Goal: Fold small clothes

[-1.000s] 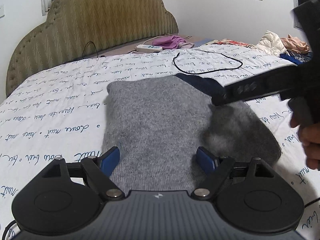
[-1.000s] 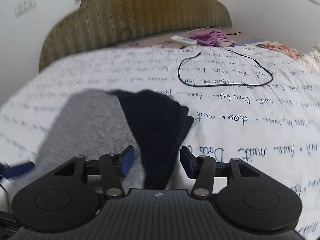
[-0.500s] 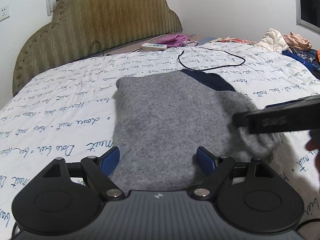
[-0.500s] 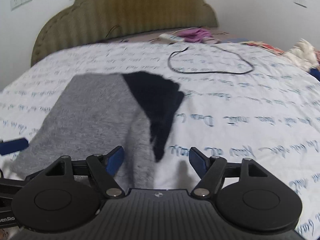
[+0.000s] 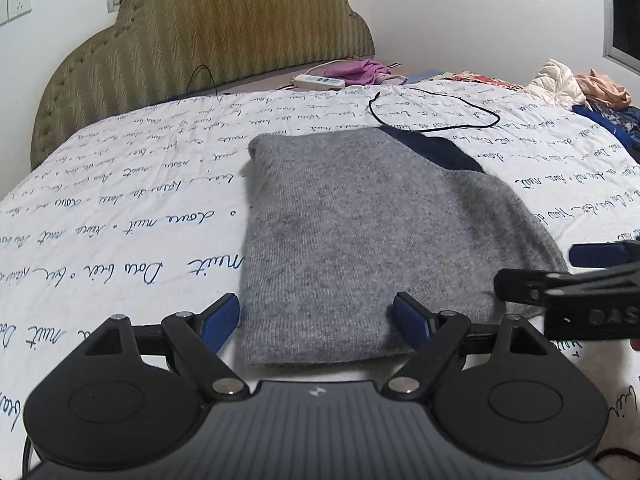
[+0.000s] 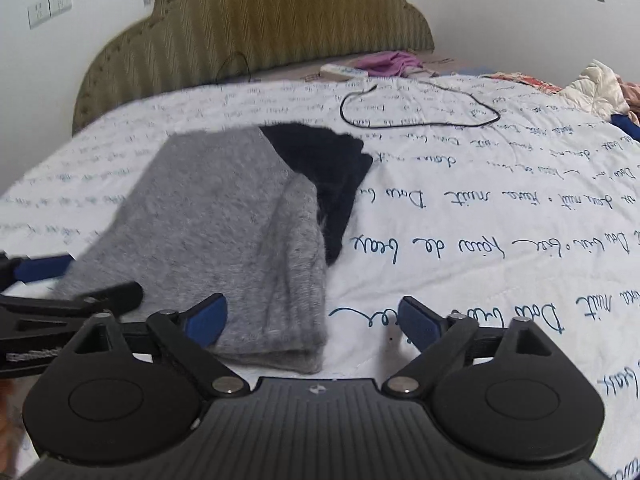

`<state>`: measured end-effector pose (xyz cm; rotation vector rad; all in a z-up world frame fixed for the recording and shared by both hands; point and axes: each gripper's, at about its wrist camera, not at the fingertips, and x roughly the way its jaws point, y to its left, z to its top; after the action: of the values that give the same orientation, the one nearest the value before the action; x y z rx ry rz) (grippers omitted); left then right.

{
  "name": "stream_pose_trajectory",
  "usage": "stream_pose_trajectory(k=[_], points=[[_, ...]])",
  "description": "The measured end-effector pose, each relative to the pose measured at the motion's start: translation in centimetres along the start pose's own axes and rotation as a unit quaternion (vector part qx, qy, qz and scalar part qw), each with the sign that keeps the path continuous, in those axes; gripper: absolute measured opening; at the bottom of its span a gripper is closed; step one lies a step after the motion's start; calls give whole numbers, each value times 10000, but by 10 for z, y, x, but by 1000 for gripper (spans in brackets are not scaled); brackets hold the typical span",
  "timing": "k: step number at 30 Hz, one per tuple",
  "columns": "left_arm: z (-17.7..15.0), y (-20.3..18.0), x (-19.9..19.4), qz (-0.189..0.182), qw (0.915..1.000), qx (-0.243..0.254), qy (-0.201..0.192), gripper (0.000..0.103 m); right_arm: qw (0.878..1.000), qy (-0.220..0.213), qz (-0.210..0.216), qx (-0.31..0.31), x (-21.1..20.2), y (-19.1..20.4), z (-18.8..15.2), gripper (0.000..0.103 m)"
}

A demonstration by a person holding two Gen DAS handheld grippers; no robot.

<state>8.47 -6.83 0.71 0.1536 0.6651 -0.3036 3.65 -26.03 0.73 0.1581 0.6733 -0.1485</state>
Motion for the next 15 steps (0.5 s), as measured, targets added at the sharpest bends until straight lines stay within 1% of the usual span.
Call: stream_pose_trajectory(k=[1, 4, 8, 12, 15], points=[[0, 1, 0, -16, 10000, -38, 12, 84, 10000, 20, 3, -36, 1, 1, -2, 102], [-1, 1, -1, -26, 10000, -85, 34, 84, 9997, 206, -110, 9, 7, 1, -5, 102], [-3, 2, -4, 5, 10000, -70, 17, 84, 9998, 106, -34, 156, -3, 2, -7, 102], [-4, 4, -6, -3, 9999, -144, 34, 84, 9998, 143, -53, 112, -5, 8, -10, 102], [-6, 4, -8, 16, 9999, -168, 36, 84, 9997, 183, 21, 147, -7, 9, -13, 102]])
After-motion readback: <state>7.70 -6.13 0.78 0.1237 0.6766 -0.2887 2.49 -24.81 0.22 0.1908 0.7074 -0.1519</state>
